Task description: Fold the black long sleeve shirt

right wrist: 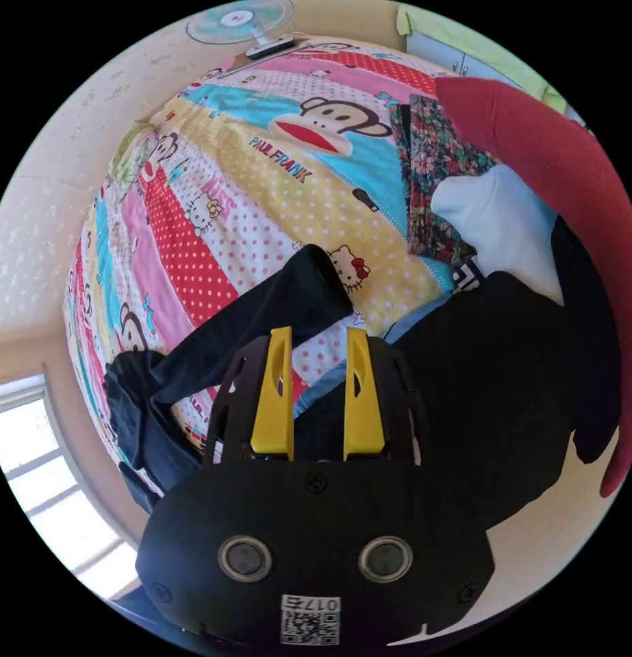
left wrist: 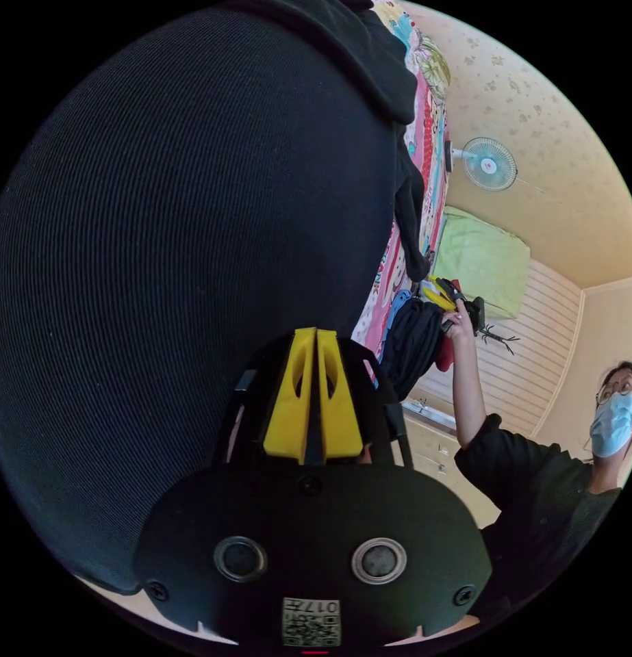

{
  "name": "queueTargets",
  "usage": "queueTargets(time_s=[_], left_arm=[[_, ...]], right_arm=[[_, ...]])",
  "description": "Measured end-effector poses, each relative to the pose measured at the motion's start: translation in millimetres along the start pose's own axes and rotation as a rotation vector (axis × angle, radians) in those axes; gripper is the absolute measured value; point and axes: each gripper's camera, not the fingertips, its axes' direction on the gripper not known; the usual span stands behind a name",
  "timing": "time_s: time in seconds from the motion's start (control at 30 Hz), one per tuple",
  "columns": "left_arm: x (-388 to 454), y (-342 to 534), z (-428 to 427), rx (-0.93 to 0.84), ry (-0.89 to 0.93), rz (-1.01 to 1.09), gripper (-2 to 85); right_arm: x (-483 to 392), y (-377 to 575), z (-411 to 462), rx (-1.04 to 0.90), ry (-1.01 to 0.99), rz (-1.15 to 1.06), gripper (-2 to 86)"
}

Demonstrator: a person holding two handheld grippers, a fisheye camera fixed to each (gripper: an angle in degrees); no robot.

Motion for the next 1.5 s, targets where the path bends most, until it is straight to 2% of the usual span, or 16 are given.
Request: queueTargets(time_s=[0.1,0.2,0.3,0.4,0.47,0.53,0.67,0.8,0.87,0.97,1.1,1.17,1.27,1.37,1.5], left_arm=[[0.9,1.4,-9.8,0.014,0.023,-0.007,-1.0],[6.6,4.5,-18.8,0.024,0.036,-0.018,-1.0],[17.4,9.4,-28.1,0.005,0.039,-0.013,-0.9],[32.8,22.8,-41.2,-0.028,0.017,0.011,-0.8],[40.7,35.8,-52.6,-0.041,-0.003,0.025,-0.4],[45.3,51.6,-67.3,-0.042,-0.017,0.032,0.2],[43.1,95.1,-110.9,0.015,-0.030,-0.010,2.6],[31.7,138.0,-154.7,0.097,-0.029,-0.077,3.9],[27.0,155.2,-173.7,0.141,-0.040,-0.105,4.4],[23.3,184.1,-209.3,0.235,-0.048,-0.128,5.4],[23.7,224.1,-259.7,0.374,-0.101,-0.179,9.0],[25.5,236.7,-278.1,0.410,-0.108,-0.182,10.1],[28.8,244.7,-295.2,0.369,-0.131,-0.155,10.9],[31.3,234.8,-290.4,0.183,-0.163,-0.093,12.6],[41.3,222.3,-274.4,-0.013,-0.146,-0.025,12.4]], right_arm=[[17.1,-26.1,19.8,-0.026,-0.145,0.122,11.3],[24.0,-43.1,39.2,-0.098,-0.253,0.207,5.2],[-7.4,-42.4,3.4,0.064,-0.288,0.142,1.6],[-71.7,-28.2,-57.7,0.292,-0.318,-0.038,0.9],[-140.8,-9.6,-99.9,0.427,-0.411,-0.234,0.6],[-201.8,9.3,-120.6,0.482,-0.530,-0.415,0.6],[-365.0,63.9,-108.6,0.427,-0.770,-0.814,0.7],[-497.4,117.0,-27.3,0.220,-0.874,-0.965,1.0],[-568.9,161.0,50.1,0.012,-0.824,-1.057,1.3],[-598.6,206.3,117.0,-0.170,-0.704,-1.118,2.1],[-551.4,225.1,128.9,-0.185,-0.569,-1.092,4.5],[-493.8,221.4,125.0,-0.180,-0.401,-1.001,6.4],[-414.6,214.9,111.4,-0.202,-0.178,-0.855,7.8],[-352.5,219.9,105.2,-0.313,0.009,-0.748,9.4],[-309.3,235.6,105.0,-0.415,0.125,-0.667,11.0]])
